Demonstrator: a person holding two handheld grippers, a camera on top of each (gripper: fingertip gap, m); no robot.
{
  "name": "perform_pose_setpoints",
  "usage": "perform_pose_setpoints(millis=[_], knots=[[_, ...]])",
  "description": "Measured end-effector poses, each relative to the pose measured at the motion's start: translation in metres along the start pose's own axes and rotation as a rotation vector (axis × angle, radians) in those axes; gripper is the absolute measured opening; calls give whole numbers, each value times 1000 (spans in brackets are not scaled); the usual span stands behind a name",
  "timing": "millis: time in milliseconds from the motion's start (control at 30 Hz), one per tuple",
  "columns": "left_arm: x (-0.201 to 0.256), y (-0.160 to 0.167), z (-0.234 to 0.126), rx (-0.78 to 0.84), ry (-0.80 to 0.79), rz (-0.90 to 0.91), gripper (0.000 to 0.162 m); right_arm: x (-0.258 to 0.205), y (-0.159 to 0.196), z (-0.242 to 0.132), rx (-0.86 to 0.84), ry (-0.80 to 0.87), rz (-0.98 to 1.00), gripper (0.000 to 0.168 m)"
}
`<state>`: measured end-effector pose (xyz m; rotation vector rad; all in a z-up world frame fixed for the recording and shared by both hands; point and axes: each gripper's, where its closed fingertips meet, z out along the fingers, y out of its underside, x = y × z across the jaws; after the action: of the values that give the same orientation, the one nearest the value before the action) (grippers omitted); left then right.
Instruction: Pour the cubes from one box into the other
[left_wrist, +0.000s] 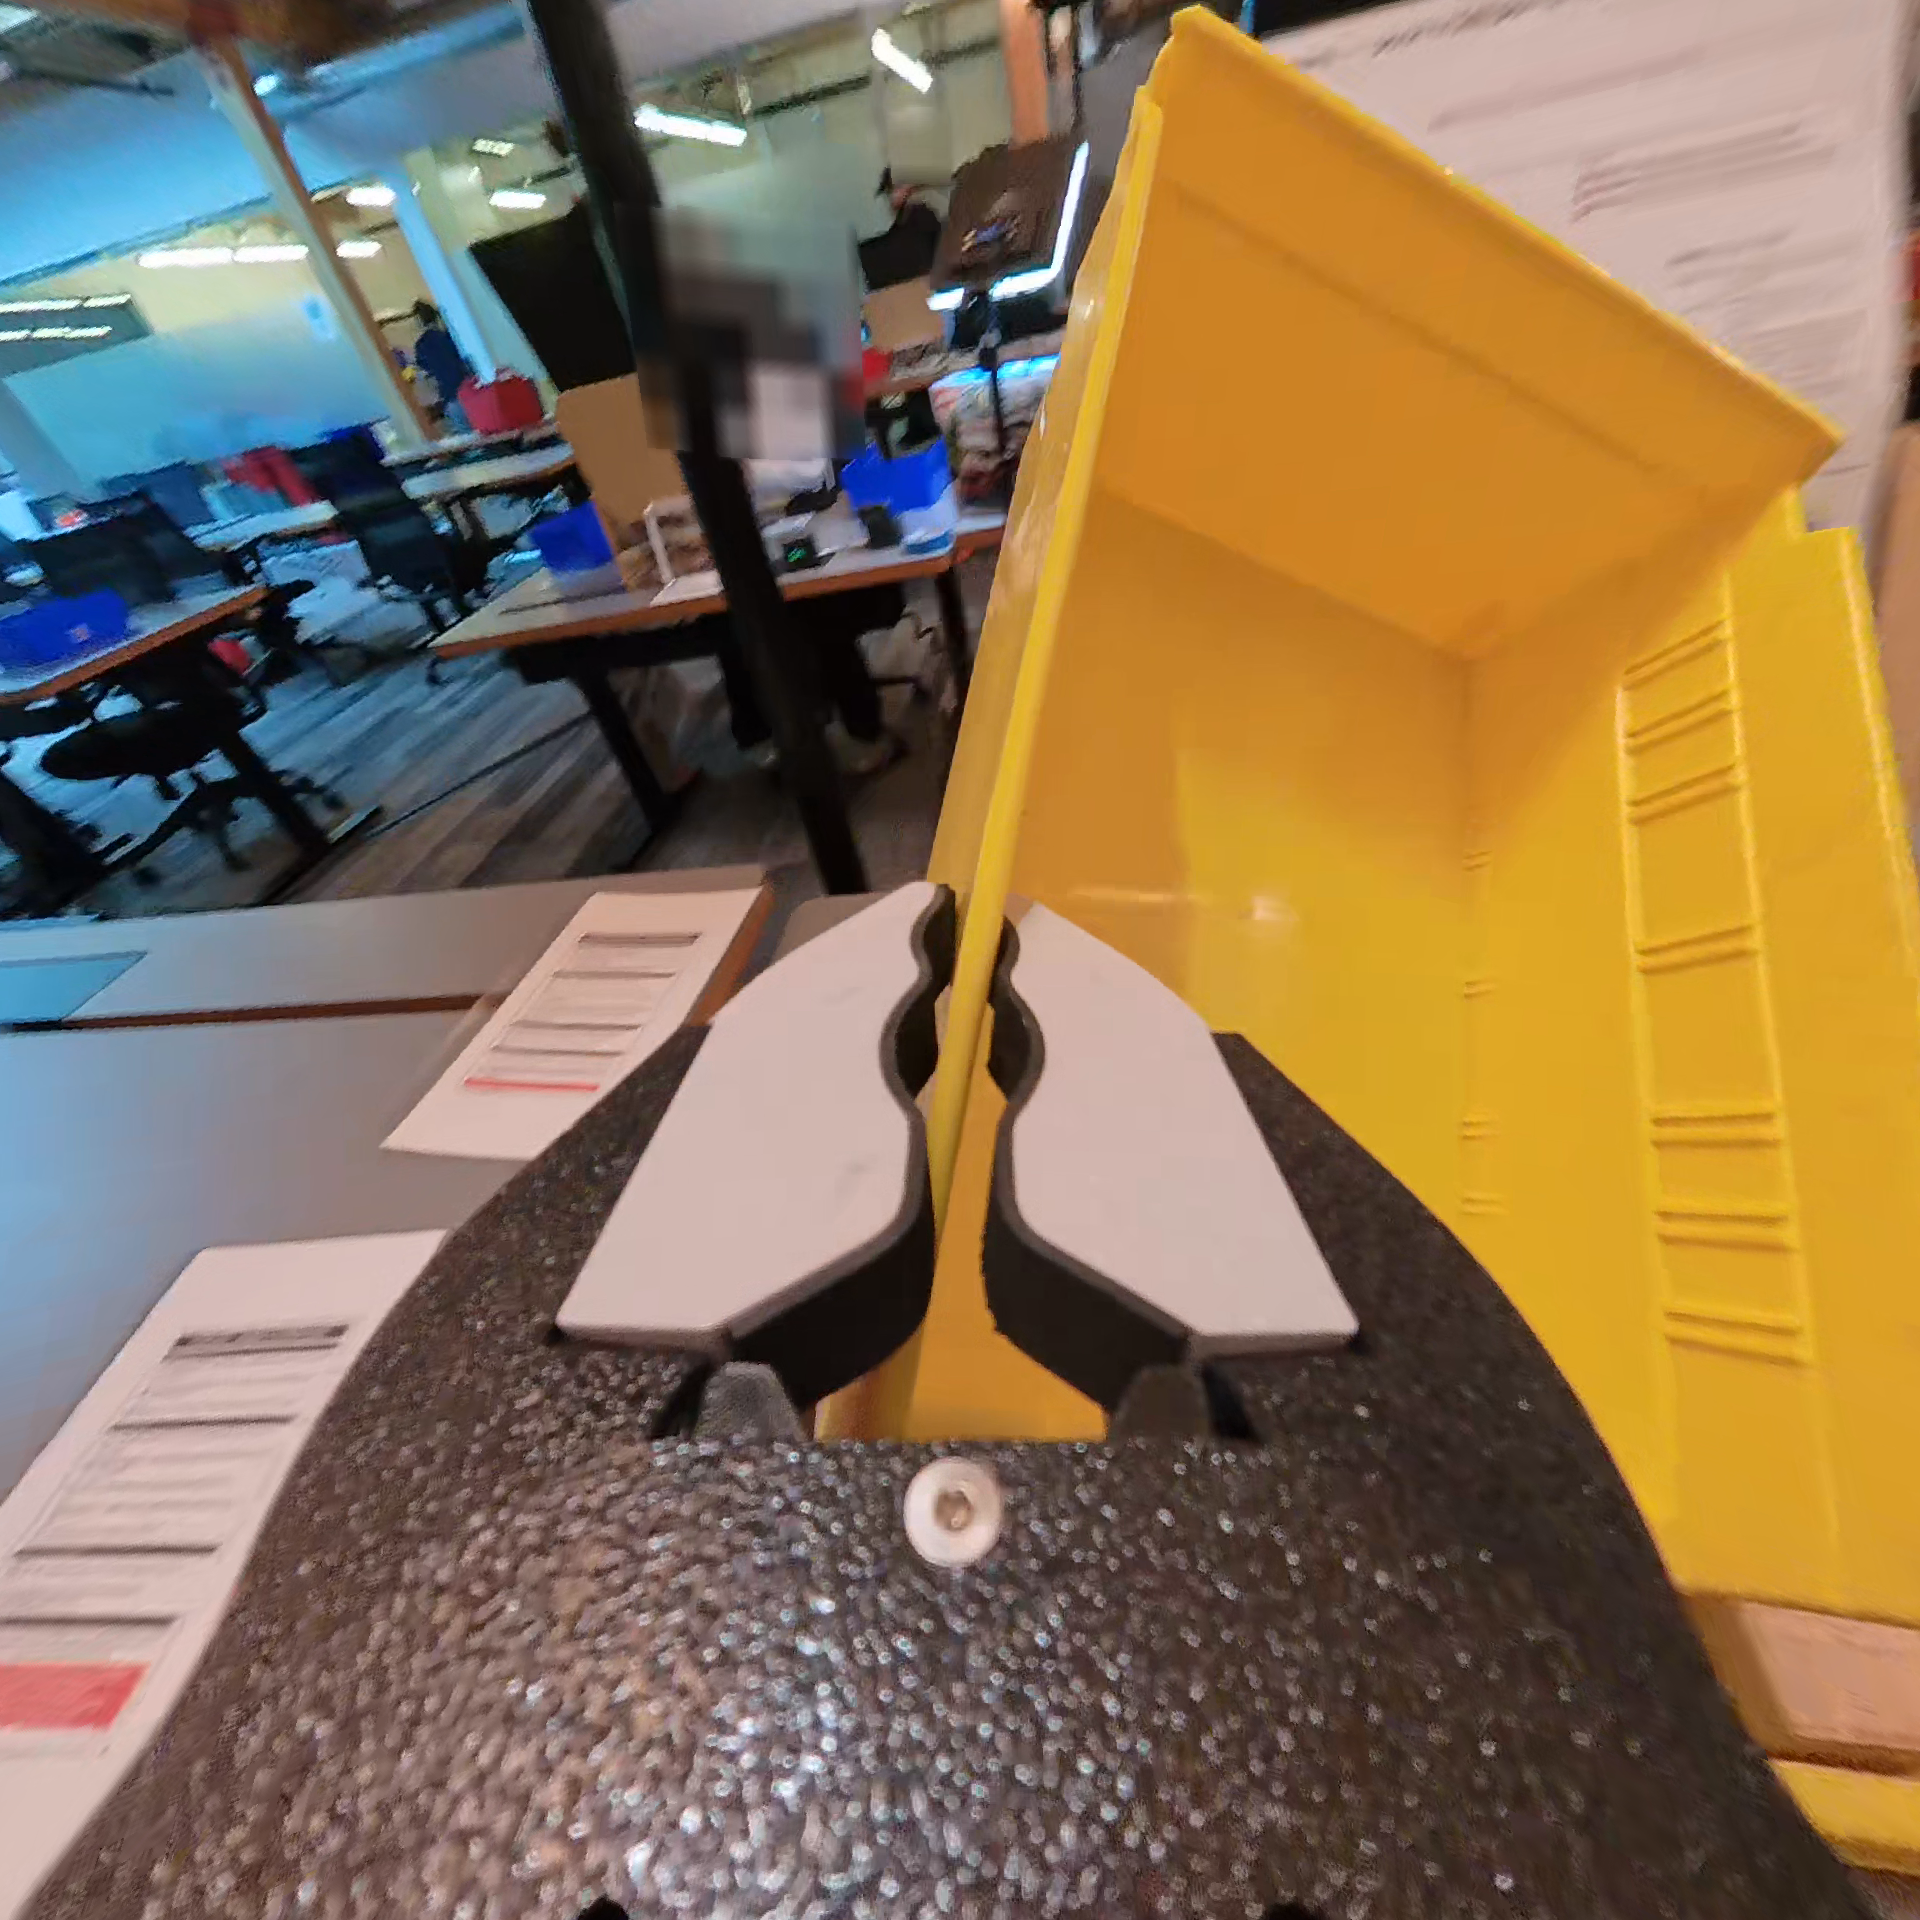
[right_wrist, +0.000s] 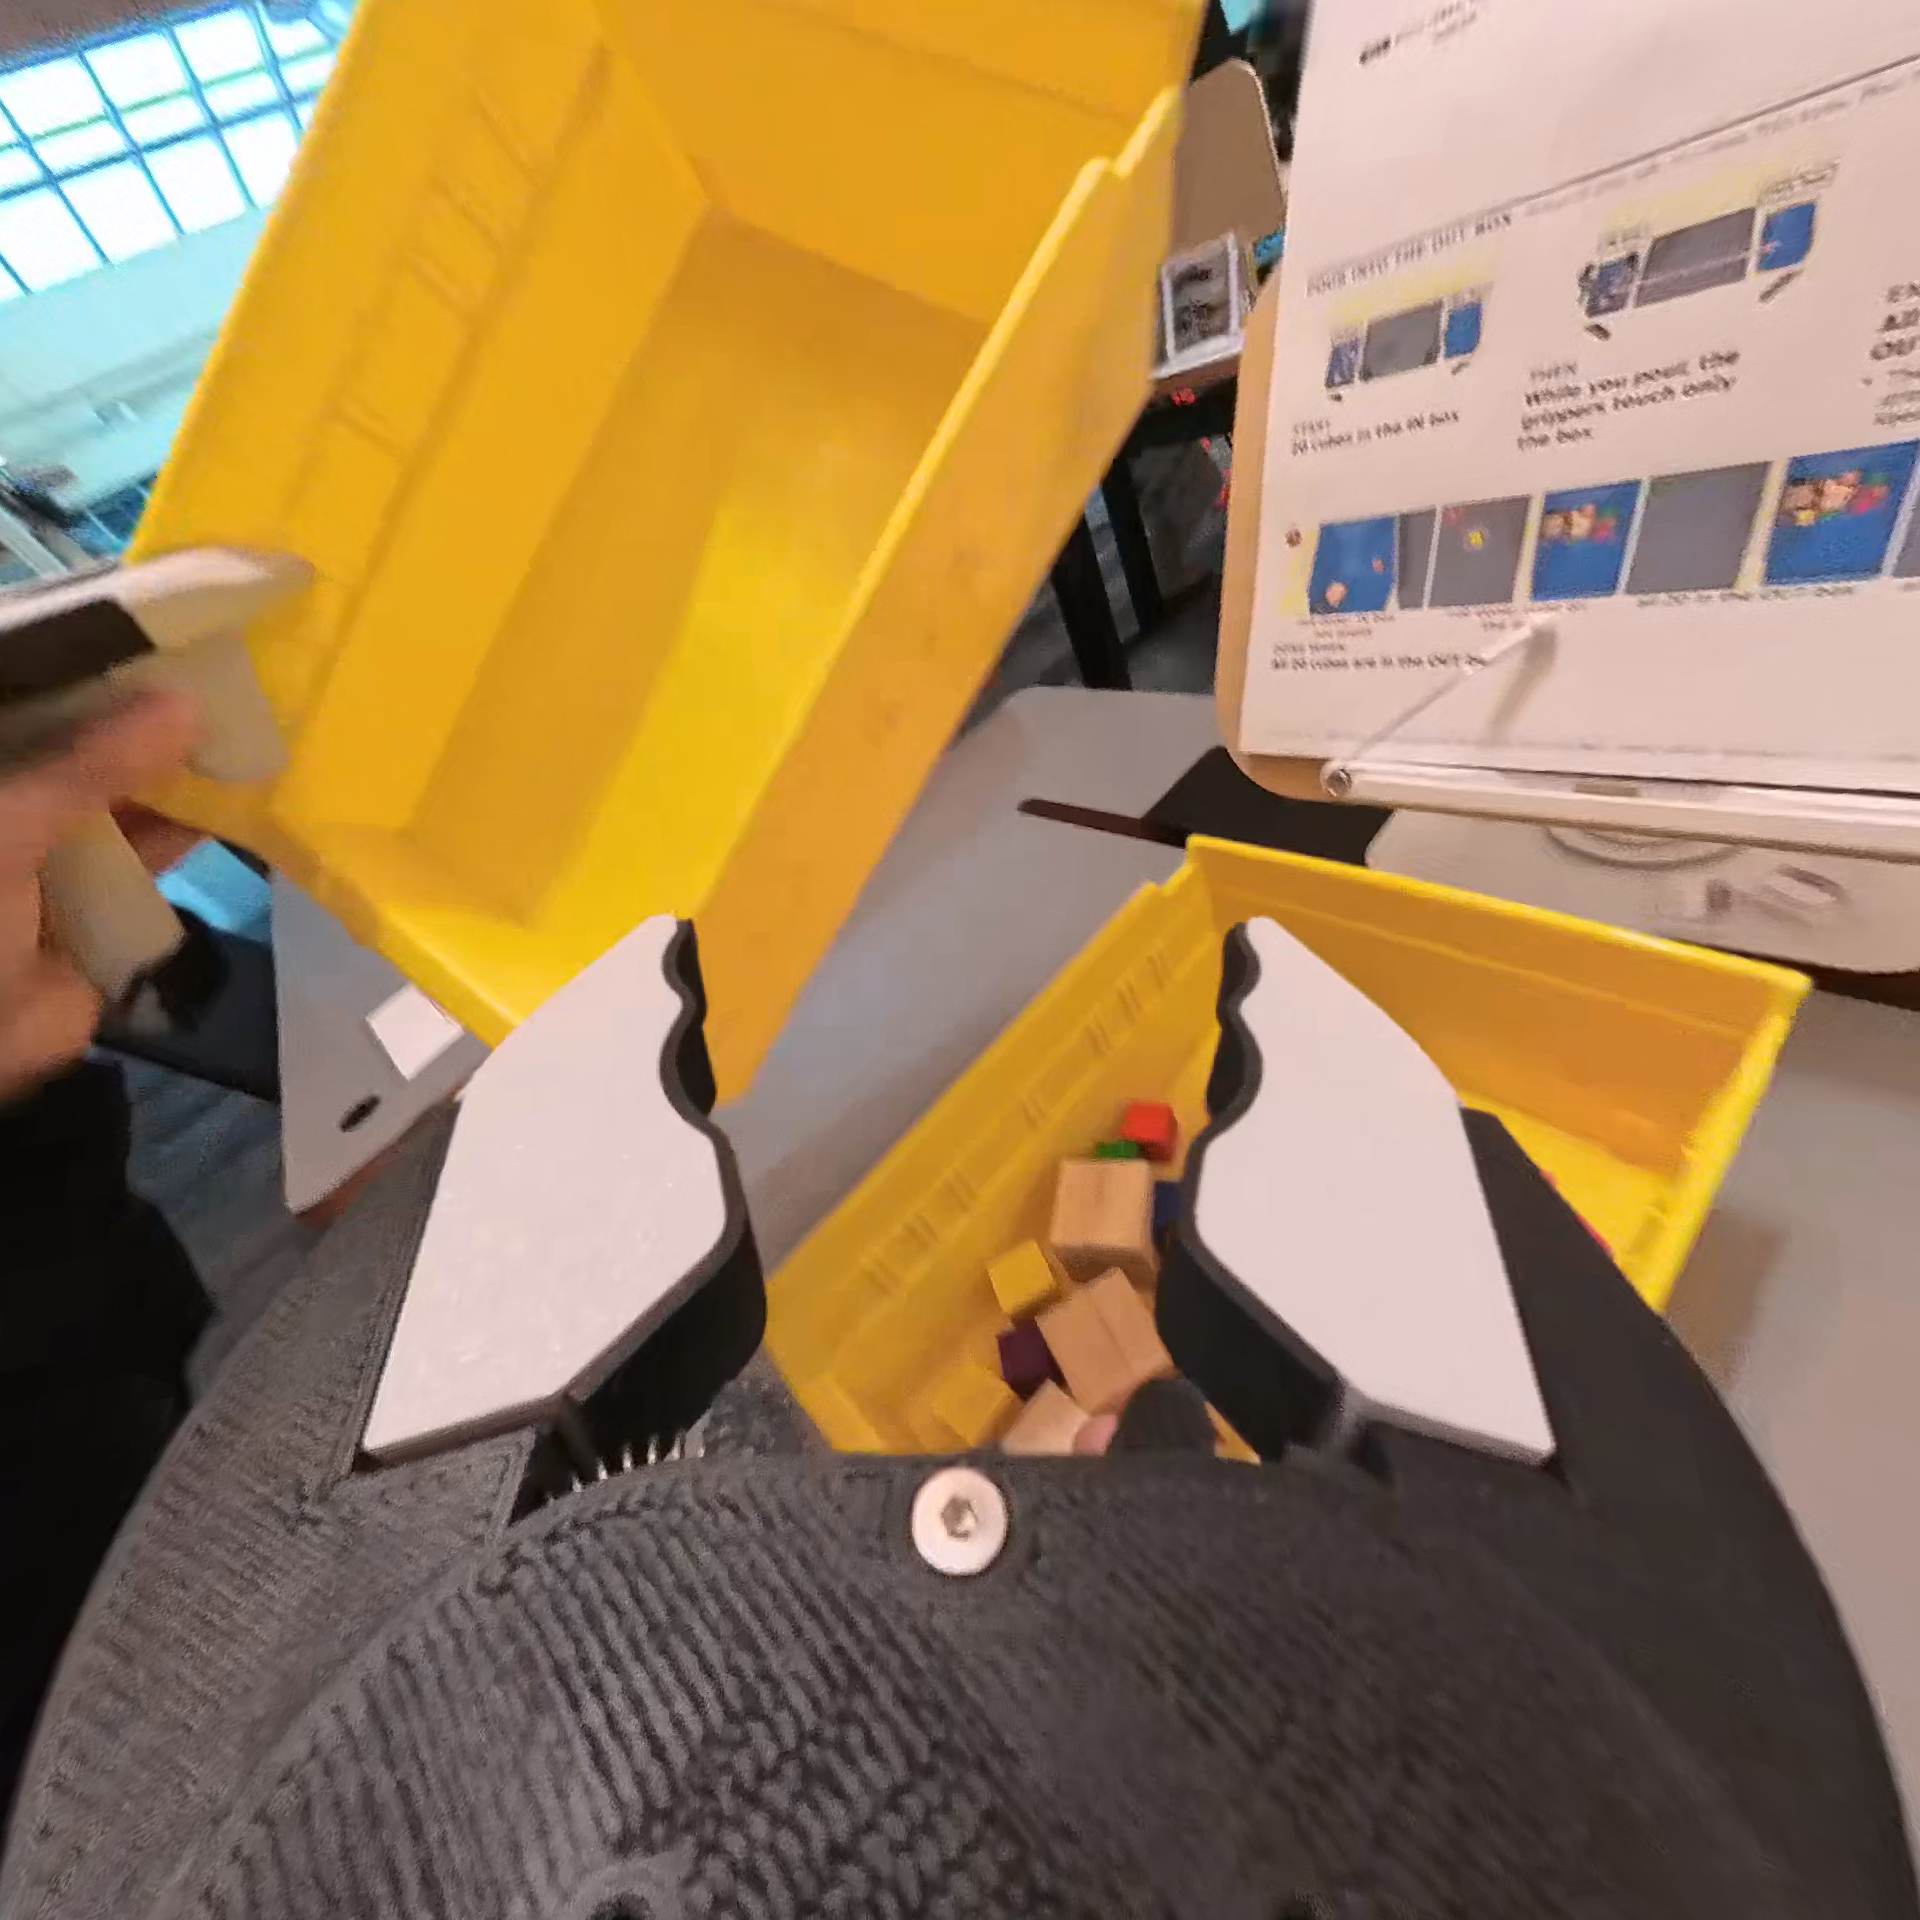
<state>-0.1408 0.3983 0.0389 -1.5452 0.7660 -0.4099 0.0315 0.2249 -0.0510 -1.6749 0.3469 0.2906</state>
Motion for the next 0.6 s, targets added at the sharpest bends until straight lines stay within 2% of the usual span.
perform_pose_setpoints(millis=[200, 233, 267, 300, 367, 500, 567, 600], knots=[[83, -17, -11, 122, 136, 18, 3, 4, -8, 9, 26, -31, 128, 90], [98, -19, -12, 142, 165, 24, 3, 3, -8, 7, 35, -74, 169, 80], [113, -19, -13, 163, 193, 28, 3, 15, -6, 4, 40, -33, 215, 71], [125, -19, -13, 181, 206, 47, 3, 35, -3, -3, 34, 45, 221, 47], [152, -17, -14, 190, 252, 61, 4, 62, 6, -16, -18, 144, 156, 29], [213, -11, -25, 278, 400, 25, 13, 125, -3, -53, -41, 348, 105, 8], [236, -12, -35, 357, 447, 0, 32, 147, -12, -74, -58, 358, 72, 6], [247, -9, -42, 370, 491, 9, 33, 160, -16, -86, -77, 402, 40, 6]])
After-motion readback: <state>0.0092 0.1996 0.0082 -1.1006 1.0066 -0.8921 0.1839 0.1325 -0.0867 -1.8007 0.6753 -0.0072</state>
